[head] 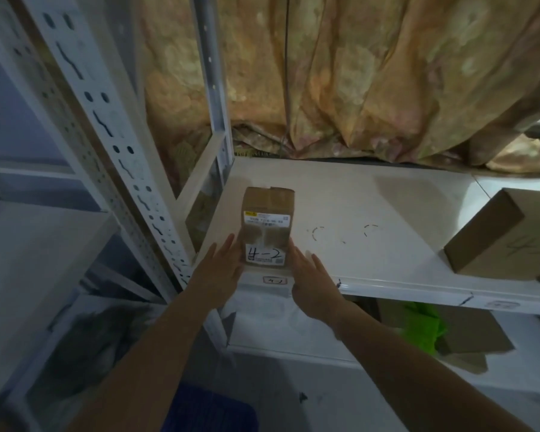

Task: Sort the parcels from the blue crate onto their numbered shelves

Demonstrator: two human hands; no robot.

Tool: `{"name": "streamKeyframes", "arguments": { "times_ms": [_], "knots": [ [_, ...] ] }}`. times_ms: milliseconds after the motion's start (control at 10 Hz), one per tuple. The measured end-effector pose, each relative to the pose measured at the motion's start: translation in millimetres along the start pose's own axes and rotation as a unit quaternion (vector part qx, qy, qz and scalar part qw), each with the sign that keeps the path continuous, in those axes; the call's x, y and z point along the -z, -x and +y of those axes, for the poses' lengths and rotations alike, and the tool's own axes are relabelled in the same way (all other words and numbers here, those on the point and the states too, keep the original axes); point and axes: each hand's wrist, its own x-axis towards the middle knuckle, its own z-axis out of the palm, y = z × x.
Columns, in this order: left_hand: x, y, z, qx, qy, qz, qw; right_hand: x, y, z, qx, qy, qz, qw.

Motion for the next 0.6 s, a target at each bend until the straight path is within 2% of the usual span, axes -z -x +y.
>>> {"name": "streamKeyframes", "arguments": {
  "times_ms": [100, 300, 500, 600],
  "knots": [
    [-3, 2, -4, 0.024, 0.025, -0.011, 0.999, -4, -4, -4, -0.002, 0.015, -0.009, 1.0],
    [0, 7, -6, 0.087, 0.201, -0.021, 0.975, -12, -15, -23, -0.014, 0.0, -0.026, 1.0],
    [2, 8, -5, 0.133, 0.173, -0.022, 0.976, -21, -13, -34, -0.028, -0.004, -0.025, 0.999],
    [1, 12, -4, 0.164, 0.186, -0.038, 0.968, -21, -11, -37, -0.054, 0.032, -0.029, 0.998]
  ]
}}
